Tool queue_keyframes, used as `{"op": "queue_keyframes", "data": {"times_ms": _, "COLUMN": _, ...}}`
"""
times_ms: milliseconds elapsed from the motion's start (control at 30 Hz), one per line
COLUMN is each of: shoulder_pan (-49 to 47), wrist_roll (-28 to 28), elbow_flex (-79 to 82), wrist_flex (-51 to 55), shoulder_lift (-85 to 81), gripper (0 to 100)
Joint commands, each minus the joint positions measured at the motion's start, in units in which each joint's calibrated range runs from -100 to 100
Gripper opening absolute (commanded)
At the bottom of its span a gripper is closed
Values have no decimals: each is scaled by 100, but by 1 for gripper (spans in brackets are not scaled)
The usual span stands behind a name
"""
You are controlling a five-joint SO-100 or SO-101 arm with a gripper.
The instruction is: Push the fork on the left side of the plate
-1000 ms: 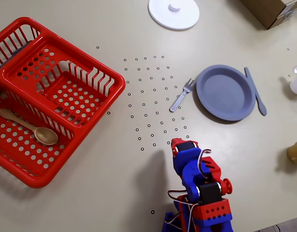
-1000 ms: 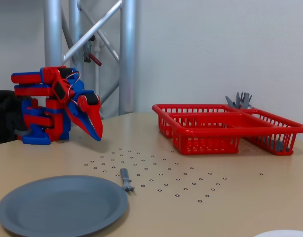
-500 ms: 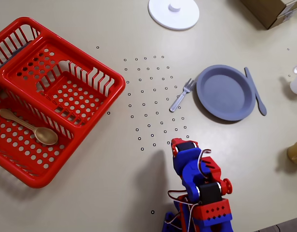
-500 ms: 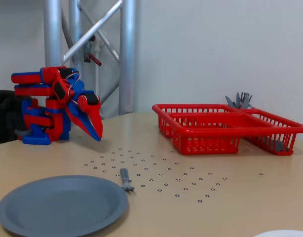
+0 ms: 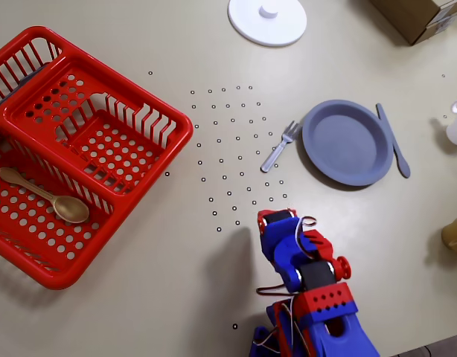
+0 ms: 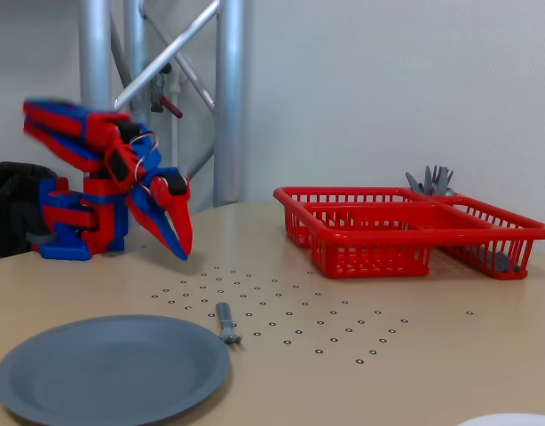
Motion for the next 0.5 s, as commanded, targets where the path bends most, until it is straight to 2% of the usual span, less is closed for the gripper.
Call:
{"op": "queue_keyframes", "data": {"times_ms": 0, "shoulder_pan": 151, "wrist_roll": -181, "elbow_flex": -1562, "wrist_flex": -148, "shoulder_lift": 1030, "gripper": 0}}
{"op": "queue_keyframes", "data": {"times_ms": 233, "shoulder_pan": 180, "wrist_roll": -615, "elbow_flex": -4998, "wrist_flex": 327, "shoulder_lift": 4192, "gripper": 0}}
{"op": "queue_keyframes", "data": {"times_ms": 467, "shoulder_pan": 388, "wrist_roll": -1045, "elbow_flex": -6975, "wrist_flex": 794, "shoulder_lift": 6153, "gripper": 0}}
